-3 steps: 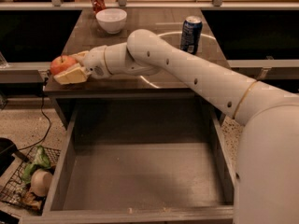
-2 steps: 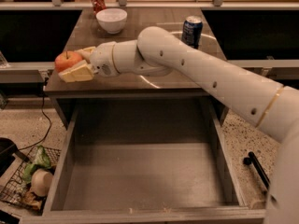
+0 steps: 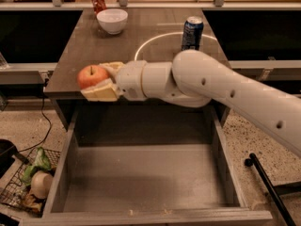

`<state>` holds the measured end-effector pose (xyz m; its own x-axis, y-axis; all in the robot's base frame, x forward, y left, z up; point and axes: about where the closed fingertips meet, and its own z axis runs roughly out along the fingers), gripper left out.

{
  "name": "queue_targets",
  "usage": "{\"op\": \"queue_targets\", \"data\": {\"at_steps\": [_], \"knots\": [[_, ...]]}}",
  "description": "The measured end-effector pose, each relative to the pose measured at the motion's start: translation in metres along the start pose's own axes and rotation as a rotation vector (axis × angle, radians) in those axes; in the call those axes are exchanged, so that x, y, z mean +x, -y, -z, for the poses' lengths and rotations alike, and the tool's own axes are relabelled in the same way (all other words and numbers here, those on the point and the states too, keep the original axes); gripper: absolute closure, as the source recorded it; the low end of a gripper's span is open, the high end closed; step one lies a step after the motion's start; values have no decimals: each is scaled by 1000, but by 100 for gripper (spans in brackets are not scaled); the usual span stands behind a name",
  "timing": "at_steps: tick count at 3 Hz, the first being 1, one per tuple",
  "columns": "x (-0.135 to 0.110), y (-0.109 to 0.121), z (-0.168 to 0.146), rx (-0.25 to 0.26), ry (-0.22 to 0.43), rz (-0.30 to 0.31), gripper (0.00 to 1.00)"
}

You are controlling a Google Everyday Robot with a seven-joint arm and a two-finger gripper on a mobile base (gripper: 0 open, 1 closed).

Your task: Place apple into top drawer

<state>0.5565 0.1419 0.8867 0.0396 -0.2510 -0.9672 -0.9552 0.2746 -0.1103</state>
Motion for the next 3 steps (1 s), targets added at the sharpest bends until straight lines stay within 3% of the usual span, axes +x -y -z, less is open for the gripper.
{"op": "queue_targets", "data": {"at_steps": [1,2,3], "knots": [[44,-19,45,29,-47,-21,100],[98,-36,82,25,-92,-56,100],[137,-41,95,25,-137,-105,100]]}}
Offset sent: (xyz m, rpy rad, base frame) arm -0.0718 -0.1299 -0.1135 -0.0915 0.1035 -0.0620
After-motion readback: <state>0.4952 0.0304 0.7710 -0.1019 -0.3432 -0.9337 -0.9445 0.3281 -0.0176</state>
